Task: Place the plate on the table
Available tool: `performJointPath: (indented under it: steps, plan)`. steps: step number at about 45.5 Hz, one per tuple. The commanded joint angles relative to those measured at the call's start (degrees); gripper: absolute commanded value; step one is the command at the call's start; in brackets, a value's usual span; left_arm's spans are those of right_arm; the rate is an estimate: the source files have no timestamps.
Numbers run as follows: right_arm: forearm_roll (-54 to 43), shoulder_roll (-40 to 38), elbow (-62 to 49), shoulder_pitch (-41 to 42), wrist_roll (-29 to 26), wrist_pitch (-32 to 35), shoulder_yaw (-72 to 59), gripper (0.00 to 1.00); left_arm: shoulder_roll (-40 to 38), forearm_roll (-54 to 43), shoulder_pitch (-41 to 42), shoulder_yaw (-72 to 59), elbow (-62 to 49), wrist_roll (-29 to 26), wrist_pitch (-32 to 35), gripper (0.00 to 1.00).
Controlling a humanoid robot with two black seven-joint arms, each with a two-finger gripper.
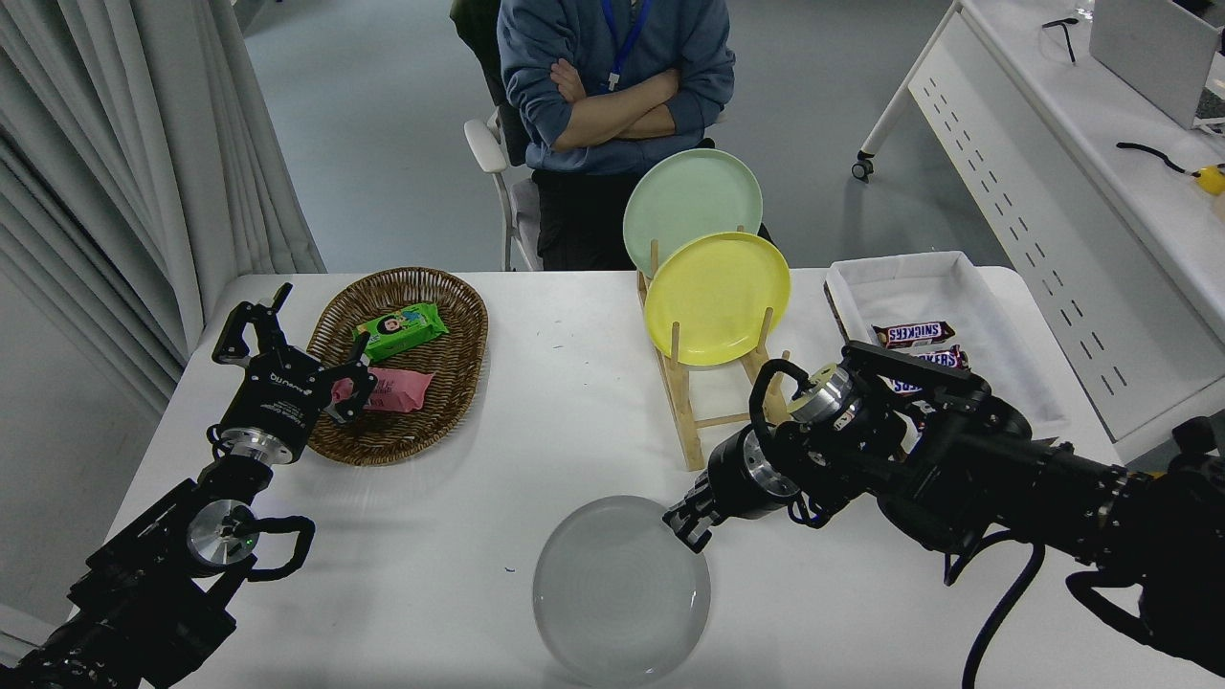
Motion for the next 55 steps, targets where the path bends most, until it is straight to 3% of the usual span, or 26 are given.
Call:
performJointPath:
  steps: [1,55]
  plan:
    - [0.2,0.0,-0.9,0.3,0.0,0.0,1.4,0.0,0.0,0.0,0.0,0.0,0.0,0.0,0.0,1.0]
    - [0.4,6.8,-14.6,-1.8,0.0,0.0,8.9,0.0,0.0,0.0,0.0,0.0,0.1,0.0,0.0,1.0]
